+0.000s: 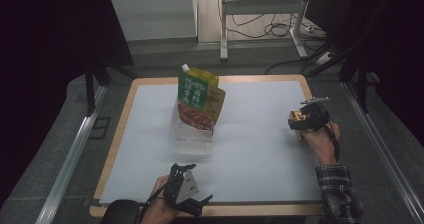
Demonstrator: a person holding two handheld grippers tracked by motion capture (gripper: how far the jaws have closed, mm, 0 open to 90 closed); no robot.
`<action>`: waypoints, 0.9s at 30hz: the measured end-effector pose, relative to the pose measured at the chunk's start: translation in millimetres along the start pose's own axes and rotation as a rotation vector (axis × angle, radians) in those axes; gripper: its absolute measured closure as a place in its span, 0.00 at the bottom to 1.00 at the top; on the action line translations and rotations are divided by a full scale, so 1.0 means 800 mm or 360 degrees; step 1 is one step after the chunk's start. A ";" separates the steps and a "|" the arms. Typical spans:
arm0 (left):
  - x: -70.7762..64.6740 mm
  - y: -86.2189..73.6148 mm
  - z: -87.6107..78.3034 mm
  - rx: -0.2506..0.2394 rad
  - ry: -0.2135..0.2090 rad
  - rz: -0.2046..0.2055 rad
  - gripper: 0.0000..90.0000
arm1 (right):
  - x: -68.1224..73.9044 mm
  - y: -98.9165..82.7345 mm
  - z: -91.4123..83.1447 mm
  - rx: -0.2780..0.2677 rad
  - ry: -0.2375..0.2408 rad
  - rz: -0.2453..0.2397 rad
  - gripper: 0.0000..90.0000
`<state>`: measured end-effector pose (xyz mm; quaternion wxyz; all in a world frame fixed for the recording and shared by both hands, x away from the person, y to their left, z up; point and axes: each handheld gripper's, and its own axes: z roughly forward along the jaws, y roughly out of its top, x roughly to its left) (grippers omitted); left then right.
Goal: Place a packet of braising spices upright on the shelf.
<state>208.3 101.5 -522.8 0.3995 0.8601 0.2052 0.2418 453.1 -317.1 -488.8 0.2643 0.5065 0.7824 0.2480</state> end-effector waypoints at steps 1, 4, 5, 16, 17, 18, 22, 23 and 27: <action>0.000 0.000 0.000 0.0001 0.0000 0.0000 0.00 | -0.001 -0.001 0.002 0.0007 -0.0008 0.0013 0.11; 0.000 0.000 0.000 0.0001 0.0001 0.0001 0.00 | -0.004 -0.005 0.007 0.0032 -0.0009 0.0049 0.11; 0.000 0.000 0.000 0.0000 0.0001 0.0001 0.00 | -0.005 -0.007 0.009 0.0038 -0.0003 0.0063 0.12; 0.000 0.000 0.000 0.0002 0.0002 0.0000 0.00 | -0.013 -0.019 0.022 0.0112 0.0060 0.0135 0.26; 0.000 0.000 0.000 0.0002 0.0002 0.0000 0.00 | -0.013 -0.019 0.021 0.0116 0.0079 0.0146 0.33; 0.000 0.000 0.000 0.0002 0.0003 -0.0001 0.00 | -0.014 -0.019 0.020 0.0114 0.0087 0.0153 0.33; 0.000 0.000 0.000 0.0002 0.0003 0.0000 0.00 | -0.012 -0.018 0.018 0.0139 0.0086 0.0167 0.35; 0.001 0.000 0.000 0.0001 0.0005 0.0000 0.00 | -0.012 -0.018 0.017 0.0143 0.0090 0.0167 0.35; 0.001 0.000 -0.001 -0.0001 0.0010 -0.0002 0.00 | -0.011 -0.017 0.013 0.0137 0.0110 0.0163 0.35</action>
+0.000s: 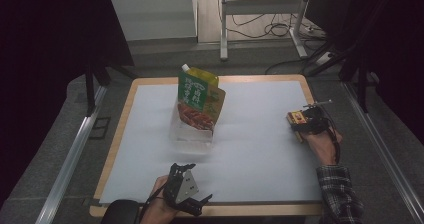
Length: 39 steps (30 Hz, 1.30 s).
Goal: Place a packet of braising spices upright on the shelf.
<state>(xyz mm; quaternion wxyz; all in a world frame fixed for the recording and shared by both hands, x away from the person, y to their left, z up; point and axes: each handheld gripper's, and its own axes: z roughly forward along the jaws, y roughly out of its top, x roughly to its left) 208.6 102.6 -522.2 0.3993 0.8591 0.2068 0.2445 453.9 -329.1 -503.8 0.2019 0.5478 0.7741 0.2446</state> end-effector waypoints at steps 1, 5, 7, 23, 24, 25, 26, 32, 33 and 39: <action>0.000 0.000 0.000 0.0000 0.0001 0.0000 0.00 | 0.001 0.000 -0.001 -0.0007 0.0002 -0.0001 0.35; 0.001 0.000 -0.001 0.0000 0.0003 -0.0001 0.00 | 0.006 0.000 -0.012 -0.0041 0.0042 -0.0042 0.35; 0.001 0.000 -0.001 -0.0001 0.0005 0.0000 0.00 | 0.011 -0.001 -0.018 -0.0053 0.0069 -0.0068 0.35; 0.000 0.000 -0.001 -0.0002 0.0009 0.0000 0.00 | 0.056 -0.014 -0.042 -0.0109 0.0229 -0.0267 0.35; 0.000 0.000 -0.001 -0.0002 0.0009 0.0002 0.00 | 0.060 -0.015 -0.043 -0.0109 0.0246 -0.0285 0.35; 0.000 0.000 -0.001 -0.0002 0.0009 0.0003 0.00 | 0.064 -0.017 -0.044 -0.0107 0.0256 -0.0300 0.35; 0.000 0.000 -0.001 -0.0002 0.0010 0.0003 0.00 | 0.068 -0.018 -0.045 -0.0108 0.0264 -0.0313 0.35; -0.001 0.000 -0.001 -0.0002 0.0009 0.0004 0.00 | 0.089 -0.025 -0.053 -0.0117 0.0326 -0.0403 0.35; -0.001 0.000 -0.001 -0.0002 0.0010 0.0004 0.00 | 0.093 -0.026 -0.054 -0.0119 0.0341 -0.0418 0.35; -0.001 0.000 -0.001 0.0000 0.0010 0.0010 0.00 | 0.119 -0.034 -0.058 -0.0115 0.0420 -0.0510 0.35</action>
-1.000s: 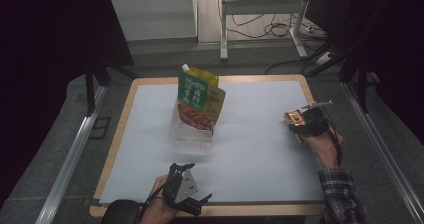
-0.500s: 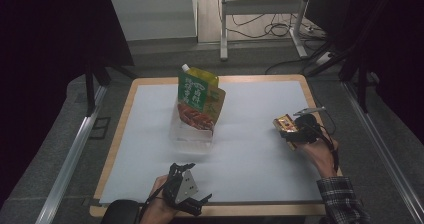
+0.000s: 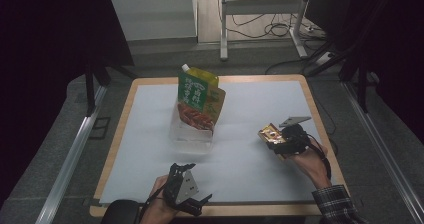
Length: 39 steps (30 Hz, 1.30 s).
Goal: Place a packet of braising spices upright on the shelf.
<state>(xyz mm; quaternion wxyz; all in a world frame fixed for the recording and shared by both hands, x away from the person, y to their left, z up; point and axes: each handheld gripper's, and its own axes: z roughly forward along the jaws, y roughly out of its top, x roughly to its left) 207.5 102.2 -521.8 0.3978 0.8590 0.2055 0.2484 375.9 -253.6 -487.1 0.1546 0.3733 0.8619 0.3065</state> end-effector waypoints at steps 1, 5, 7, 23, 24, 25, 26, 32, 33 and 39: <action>0.000 0.000 0.000 0.0000 0.0000 0.0001 0.00 | 0.006 0.000 0.001 -0.0001 0.0030 -0.0022 0.35; 0.000 0.000 0.000 0.0003 0.0001 0.0006 0.00 | 0.019 -0.001 0.002 -0.0001 0.0086 -0.0066 0.35; 0.000 0.000 0.000 0.0003 0.0001 0.0006 0.00 | 0.026 -0.001 0.003 0.0003 0.0115 -0.0086 0.35; -0.001 0.000 0.002 0.0011 -0.0004 0.0024 0.00 | 0.049 -0.009 0.026 0.0136 0.0208 -0.0213 0.28; -0.001 0.000 0.002 0.0012 -0.0004 0.0023 0.00 | 0.049 -0.008 0.026 0.0136 0.0209 -0.0215 0.28; -0.001 0.000 0.002 0.0012 -0.0003 0.0021 0.00 | 0.048 -0.008 0.025 0.0133 0.0208 -0.0215 0.27; -0.001 0.000 0.002 0.0011 0.0000 0.0018 0.00 | 0.048 -0.007 0.024 0.0132 0.0212 -0.0213 0.27; 0.000 0.000 0.003 0.0007 0.0014 0.0011 0.00 | 0.049 0.001 0.025 0.0223 0.0237 -0.0222 0.26; 0.000 0.000 0.003 0.0006 0.0016 0.0009 0.00 | 0.049 0.003 0.025 0.0243 0.0233 -0.0225 0.26; 0.001 0.000 0.003 0.0004 0.0018 0.0004 0.00 | 0.048 0.016 0.025 0.0342 0.0223 -0.0242 0.27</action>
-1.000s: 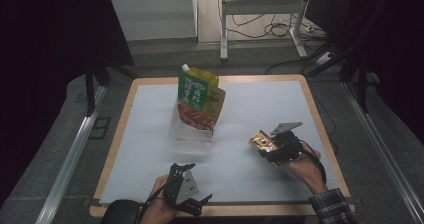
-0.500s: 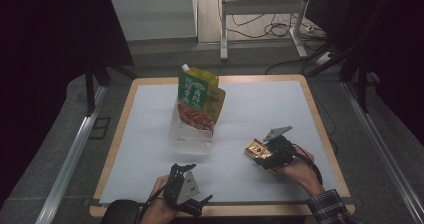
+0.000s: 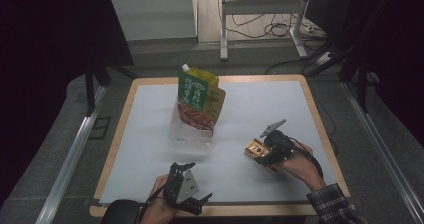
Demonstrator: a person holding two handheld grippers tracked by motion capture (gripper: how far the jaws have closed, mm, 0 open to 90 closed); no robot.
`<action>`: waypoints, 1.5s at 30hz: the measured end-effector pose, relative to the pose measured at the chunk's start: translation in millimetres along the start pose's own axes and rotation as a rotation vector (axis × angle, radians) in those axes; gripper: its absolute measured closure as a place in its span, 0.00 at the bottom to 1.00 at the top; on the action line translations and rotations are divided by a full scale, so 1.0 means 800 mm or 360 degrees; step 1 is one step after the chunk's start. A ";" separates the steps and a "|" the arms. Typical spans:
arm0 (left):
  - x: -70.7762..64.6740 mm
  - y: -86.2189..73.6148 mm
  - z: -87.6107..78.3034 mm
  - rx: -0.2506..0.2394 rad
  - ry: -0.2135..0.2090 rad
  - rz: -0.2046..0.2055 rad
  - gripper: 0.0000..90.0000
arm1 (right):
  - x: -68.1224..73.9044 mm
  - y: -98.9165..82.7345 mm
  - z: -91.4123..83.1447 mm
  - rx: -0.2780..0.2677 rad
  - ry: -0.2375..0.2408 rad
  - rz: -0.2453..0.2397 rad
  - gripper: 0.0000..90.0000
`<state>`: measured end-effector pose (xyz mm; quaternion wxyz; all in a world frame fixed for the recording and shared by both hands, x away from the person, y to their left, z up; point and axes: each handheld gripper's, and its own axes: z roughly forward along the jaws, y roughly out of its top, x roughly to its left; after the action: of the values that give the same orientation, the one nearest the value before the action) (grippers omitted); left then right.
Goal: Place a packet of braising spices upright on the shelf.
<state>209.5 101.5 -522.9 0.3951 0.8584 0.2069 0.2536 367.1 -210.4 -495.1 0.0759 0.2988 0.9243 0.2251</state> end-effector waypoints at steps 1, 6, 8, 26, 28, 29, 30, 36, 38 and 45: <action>0.000 0.000 0.000 0.0002 0.0000 0.0002 0.00 | 0.000 0.003 0.000 0.0030 -0.0004 -0.0001 0.27; -0.001 0.000 0.000 0.0006 -0.0002 0.0009 0.00 | 0.001 0.016 0.003 0.0150 -0.0035 -0.0035 0.27; -0.001 0.000 0.000 0.0005 -0.0002 0.0008 0.00 | 0.001 0.022 0.006 0.0188 -0.0028 -0.0047 0.27; -0.001 -0.001 0.000 0.0014 -0.0001 0.0015 0.00 | 0.007 0.055 0.031 0.0449 -0.0048 -0.0078 0.35; -0.001 -0.001 0.000 0.0012 0.0002 0.0014 0.00 | 0.007 0.053 0.026 0.0390 -0.0050 -0.0064 0.35; 0.000 -0.001 0.000 0.0011 0.0002 0.0014 0.00 | 0.006 0.053 0.023 0.0366 -0.0045 -0.0056 0.35; -0.001 0.000 0.000 0.0010 0.0003 0.0013 0.00 | 0.005 0.052 0.021 0.0335 -0.0038 -0.0043 0.35; 0.000 -0.001 -0.001 0.0007 0.0008 0.0010 0.00 | 0.002 0.045 0.006 0.0144 -0.0028 -0.0023 0.35; 0.000 0.000 -0.001 0.0015 0.0010 0.0020 0.00 | 0.002 0.044 0.000 0.0080 -0.0018 -0.0013 0.35; 0.001 -0.001 -0.002 0.0002 0.0017 0.0003 0.00 | 0.005 0.041 -0.013 -0.0116 -0.0014 -0.0028 0.35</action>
<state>209.1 103.0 -522.2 0.3931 0.8575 0.2084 0.2584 378.1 -188.1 -470.6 0.0929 0.2887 0.9177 0.2567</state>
